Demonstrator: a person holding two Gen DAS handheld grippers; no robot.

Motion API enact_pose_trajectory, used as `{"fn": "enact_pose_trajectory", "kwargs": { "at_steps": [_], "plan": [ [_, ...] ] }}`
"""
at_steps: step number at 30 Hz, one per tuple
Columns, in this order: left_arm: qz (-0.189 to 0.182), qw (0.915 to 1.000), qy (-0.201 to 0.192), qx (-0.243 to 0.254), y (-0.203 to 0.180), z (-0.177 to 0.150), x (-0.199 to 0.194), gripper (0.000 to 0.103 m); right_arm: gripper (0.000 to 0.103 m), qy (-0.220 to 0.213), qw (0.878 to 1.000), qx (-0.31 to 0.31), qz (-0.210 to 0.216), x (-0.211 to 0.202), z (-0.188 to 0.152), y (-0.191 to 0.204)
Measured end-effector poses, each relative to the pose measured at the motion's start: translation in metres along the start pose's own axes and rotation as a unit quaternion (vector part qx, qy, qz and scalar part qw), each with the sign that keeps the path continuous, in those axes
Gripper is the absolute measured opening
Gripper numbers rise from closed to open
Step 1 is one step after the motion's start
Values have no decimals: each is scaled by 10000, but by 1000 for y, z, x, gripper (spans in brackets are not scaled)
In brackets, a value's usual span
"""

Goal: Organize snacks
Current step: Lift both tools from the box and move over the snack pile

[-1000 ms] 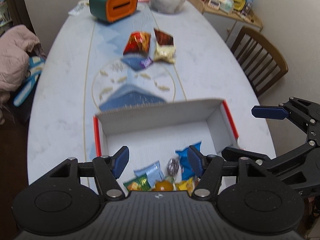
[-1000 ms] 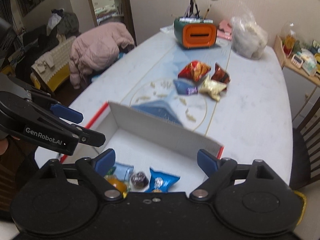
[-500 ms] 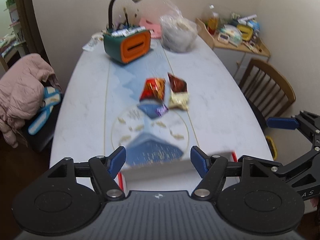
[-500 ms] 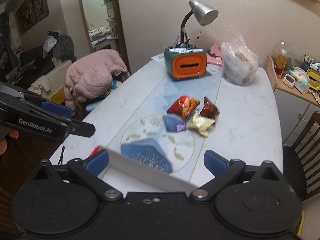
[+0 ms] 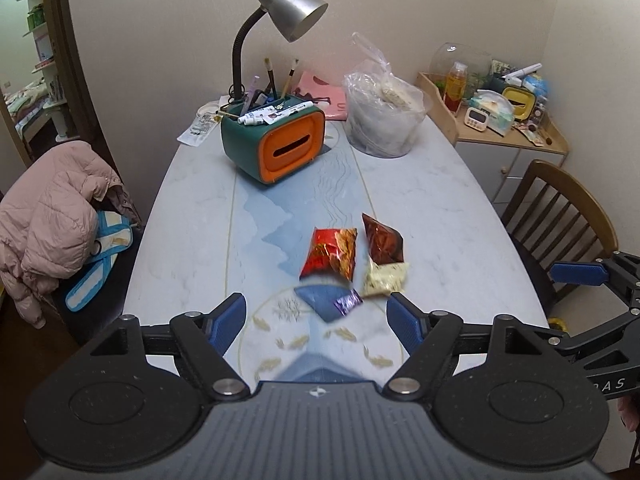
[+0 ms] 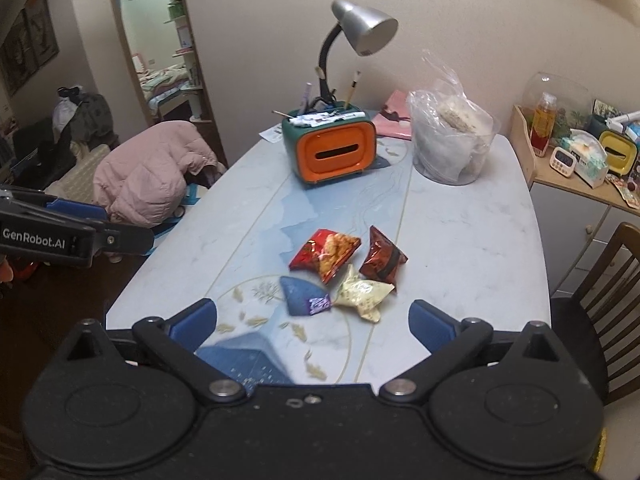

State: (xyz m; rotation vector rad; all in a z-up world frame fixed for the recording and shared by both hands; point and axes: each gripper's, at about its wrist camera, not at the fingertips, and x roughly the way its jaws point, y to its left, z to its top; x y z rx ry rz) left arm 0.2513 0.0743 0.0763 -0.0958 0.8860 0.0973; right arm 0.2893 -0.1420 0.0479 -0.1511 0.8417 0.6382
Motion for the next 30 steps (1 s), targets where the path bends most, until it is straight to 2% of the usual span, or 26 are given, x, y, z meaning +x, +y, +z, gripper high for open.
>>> {"fn": "enact_pose_trajectory", "kwargs": {
  "at_steps": [5,12,22,30],
  "plan": [
    [27,9999,148,-35,-2,15,38,77,103,147,9999,85,-32,31,9,-14],
    [63,9984,558,-90,-4,33,105,77,103,488,9984,236,-131,86,13,-34],
    [189,9931,1140,-197,-6,42,195,77,102,907,9938,610,-207,160,10,-63],
    [242,9907,1335,46,-15,50,250,77,102,1239,9888,795,-259,213,3,-79]
  ]
}}
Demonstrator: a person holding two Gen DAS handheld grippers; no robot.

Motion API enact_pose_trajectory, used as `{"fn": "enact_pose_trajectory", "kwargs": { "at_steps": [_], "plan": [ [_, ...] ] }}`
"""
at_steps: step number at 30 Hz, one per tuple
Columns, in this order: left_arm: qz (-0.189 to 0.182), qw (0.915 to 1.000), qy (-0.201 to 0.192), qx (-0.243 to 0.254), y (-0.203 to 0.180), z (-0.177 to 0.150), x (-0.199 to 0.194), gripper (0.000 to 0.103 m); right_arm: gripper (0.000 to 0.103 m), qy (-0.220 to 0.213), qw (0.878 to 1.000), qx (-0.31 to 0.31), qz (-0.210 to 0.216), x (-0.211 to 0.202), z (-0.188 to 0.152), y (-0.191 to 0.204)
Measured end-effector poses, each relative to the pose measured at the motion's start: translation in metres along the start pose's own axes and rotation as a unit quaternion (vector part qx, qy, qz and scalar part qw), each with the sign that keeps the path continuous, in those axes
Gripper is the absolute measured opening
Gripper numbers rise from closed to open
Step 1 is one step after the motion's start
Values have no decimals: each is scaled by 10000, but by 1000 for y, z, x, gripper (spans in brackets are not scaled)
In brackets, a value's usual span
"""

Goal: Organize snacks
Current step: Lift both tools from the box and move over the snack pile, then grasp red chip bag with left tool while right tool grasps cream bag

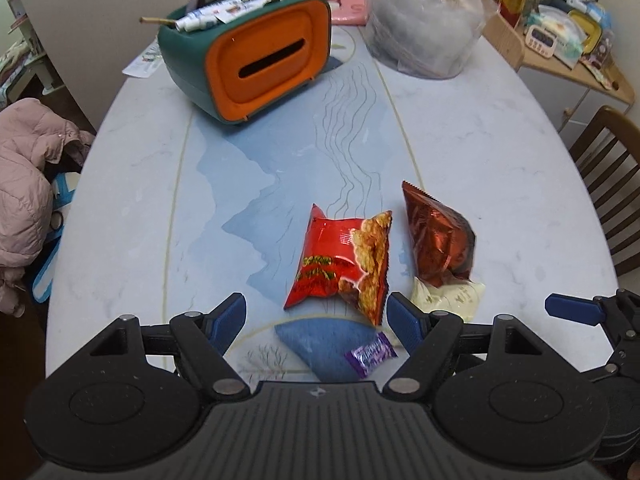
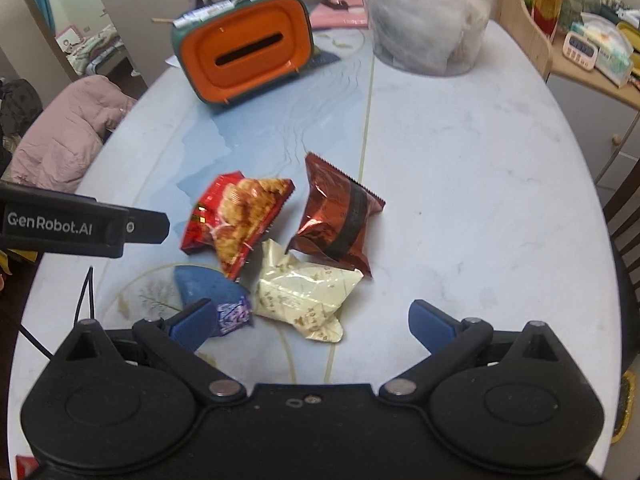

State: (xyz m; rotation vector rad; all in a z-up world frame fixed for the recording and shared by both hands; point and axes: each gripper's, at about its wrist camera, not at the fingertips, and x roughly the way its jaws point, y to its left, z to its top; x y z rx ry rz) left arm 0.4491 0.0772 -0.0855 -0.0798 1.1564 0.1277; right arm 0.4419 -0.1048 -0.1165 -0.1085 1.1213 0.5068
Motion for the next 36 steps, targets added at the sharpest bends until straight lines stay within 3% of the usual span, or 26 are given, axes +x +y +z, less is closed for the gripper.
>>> {"fn": "enact_pose_trajectory", "kwargs": {
  "at_steps": [9,23,30,36],
  "plan": [
    [-77,9993,306,-181,4,14,46,77,102,215,9996,155,53,39,4,-7],
    [-323,9974,593,-267,-8,22,92,77,100,292,9993,226,16,66,5,-8],
    [-320,9975,551,-305,-10,20,98,77,87,199,9996,205,80,66,3,-7],
    [-327,9973,498,-435,-7,17,95,65,66,148,9994,178,253,63,1,-3]
  ]
}}
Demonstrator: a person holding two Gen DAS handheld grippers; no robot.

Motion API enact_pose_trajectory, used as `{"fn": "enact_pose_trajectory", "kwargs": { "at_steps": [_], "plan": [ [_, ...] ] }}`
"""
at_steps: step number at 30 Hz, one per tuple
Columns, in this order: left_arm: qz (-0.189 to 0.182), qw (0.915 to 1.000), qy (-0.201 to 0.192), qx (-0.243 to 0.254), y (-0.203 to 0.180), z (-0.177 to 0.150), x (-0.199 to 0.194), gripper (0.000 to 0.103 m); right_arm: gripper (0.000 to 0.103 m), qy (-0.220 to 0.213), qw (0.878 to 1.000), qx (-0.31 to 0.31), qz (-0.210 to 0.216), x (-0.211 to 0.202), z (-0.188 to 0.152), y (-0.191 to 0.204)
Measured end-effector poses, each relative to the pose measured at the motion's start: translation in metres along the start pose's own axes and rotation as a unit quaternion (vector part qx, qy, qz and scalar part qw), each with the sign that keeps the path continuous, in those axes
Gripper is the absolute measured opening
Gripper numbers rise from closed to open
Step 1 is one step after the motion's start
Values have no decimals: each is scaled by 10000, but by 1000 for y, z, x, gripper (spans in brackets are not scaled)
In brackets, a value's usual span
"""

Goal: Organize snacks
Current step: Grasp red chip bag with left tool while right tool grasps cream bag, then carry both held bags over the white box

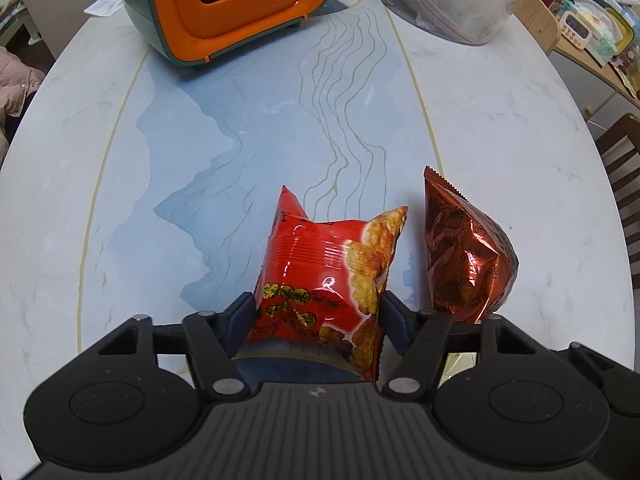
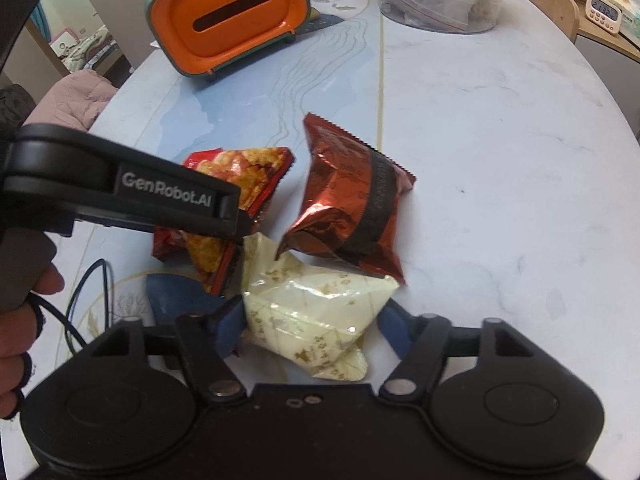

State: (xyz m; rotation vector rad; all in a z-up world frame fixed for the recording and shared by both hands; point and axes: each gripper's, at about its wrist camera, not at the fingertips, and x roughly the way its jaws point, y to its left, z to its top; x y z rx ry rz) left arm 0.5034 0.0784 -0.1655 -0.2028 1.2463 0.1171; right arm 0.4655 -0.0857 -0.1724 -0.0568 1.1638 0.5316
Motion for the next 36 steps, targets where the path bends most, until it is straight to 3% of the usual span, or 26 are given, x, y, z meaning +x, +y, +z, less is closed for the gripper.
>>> {"fn": "enact_pose_trajectory", "kwargs": {
  "at_steps": [15,36],
  "plan": [
    [-2,9999,-104,-115,9,-19,-29,60,58,34,9999,132,-39,-17,-12,0],
    [-22,9973,-733,-18,13,-79,-160,60,58,-428,9988,-119,183,-128,-36,33]
  ]
}}
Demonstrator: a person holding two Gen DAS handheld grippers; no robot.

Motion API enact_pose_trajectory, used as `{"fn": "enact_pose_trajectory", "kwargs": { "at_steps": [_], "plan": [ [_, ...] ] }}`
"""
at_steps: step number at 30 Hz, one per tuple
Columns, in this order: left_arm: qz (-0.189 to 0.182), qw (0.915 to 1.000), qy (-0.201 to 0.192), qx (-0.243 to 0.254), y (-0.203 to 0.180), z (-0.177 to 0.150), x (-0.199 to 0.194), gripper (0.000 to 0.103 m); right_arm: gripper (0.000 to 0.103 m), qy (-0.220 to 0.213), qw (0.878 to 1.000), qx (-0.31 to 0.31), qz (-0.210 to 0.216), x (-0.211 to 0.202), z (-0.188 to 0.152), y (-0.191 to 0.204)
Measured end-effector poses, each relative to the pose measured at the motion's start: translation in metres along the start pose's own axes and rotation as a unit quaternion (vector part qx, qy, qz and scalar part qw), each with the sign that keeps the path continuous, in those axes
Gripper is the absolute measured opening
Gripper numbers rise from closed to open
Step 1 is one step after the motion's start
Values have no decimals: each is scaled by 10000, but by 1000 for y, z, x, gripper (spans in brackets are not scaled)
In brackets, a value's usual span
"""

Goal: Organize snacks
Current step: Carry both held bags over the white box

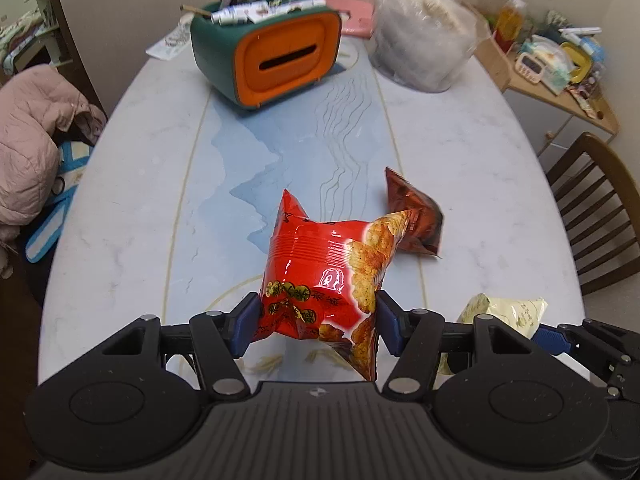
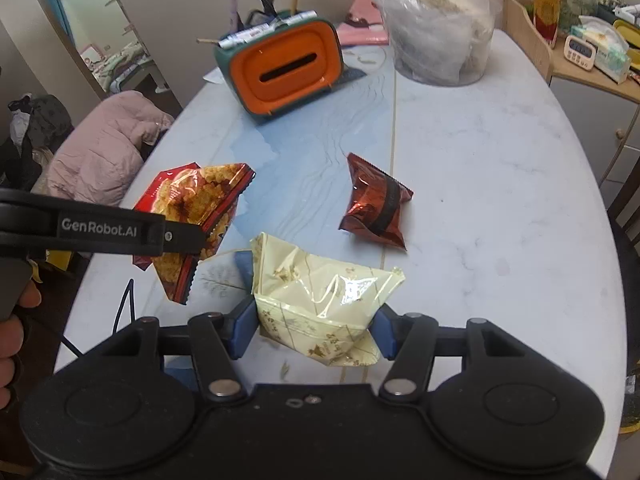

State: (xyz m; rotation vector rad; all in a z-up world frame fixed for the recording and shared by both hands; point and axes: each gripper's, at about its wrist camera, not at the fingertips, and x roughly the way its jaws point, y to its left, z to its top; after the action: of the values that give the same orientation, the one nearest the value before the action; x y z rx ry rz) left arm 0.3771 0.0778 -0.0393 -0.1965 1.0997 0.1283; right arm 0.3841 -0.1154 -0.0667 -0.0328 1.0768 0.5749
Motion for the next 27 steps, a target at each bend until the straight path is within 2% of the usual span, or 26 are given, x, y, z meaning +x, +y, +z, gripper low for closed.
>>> {"fn": "enact_pose_trajectory", "kwargs": {
  "at_steps": [13,27],
  "plan": [
    [-77,9989,-418,199,-5,-44,-95,60,58,-383,9989,-189,203,-78,-23,35],
    [-97,9982,-423,402,-4,-104,-159,60,58,-420,9978,-449,242,-136,-68,62]
  ]
}}
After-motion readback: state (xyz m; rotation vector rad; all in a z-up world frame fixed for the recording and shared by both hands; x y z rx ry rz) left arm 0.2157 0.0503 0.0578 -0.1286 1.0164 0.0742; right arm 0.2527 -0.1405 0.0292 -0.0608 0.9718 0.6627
